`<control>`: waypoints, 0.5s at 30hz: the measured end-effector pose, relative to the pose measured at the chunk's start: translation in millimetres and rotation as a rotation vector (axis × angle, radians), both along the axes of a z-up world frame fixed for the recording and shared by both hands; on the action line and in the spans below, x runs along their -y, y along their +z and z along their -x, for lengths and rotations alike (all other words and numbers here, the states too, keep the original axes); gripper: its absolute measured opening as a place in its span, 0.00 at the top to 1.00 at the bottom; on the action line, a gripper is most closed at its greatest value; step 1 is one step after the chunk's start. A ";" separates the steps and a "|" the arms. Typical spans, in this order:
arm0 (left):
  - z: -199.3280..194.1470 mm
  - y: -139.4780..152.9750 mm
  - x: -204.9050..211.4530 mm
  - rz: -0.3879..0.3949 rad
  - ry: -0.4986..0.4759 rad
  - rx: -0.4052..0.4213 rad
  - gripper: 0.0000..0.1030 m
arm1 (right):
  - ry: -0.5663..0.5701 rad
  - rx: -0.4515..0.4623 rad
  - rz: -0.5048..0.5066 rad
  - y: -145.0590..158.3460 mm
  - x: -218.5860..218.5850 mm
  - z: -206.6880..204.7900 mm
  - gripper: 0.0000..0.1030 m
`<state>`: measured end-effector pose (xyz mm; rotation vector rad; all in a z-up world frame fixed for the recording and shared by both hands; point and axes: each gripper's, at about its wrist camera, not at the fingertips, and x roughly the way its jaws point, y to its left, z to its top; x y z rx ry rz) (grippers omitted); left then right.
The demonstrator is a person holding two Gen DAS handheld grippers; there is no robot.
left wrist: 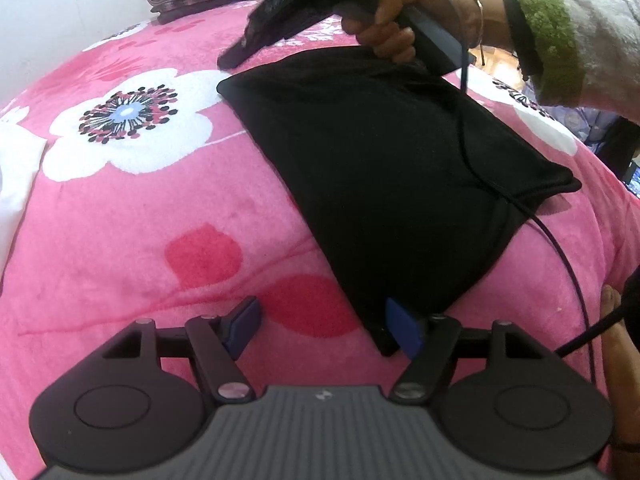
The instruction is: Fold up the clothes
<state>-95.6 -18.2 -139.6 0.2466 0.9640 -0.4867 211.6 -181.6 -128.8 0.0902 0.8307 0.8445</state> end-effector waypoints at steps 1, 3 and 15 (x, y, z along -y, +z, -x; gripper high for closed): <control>-0.4 -0.4 0.3 -0.002 0.001 0.001 0.30 | -0.010 0.012 0.007 2.5 1.2 0.5 0.96; -1.6 -1.1 1.0 -0.008 0.001 0.003 0.29 | -0.030 0.036 0.020 7.5 3.5 1.5 0.95; -5.8 -3.7 -3.1 0.001 -0.005 0.006 0.28 | 0.143 -0.074 0.019 9.7 72.4 48.3 0.97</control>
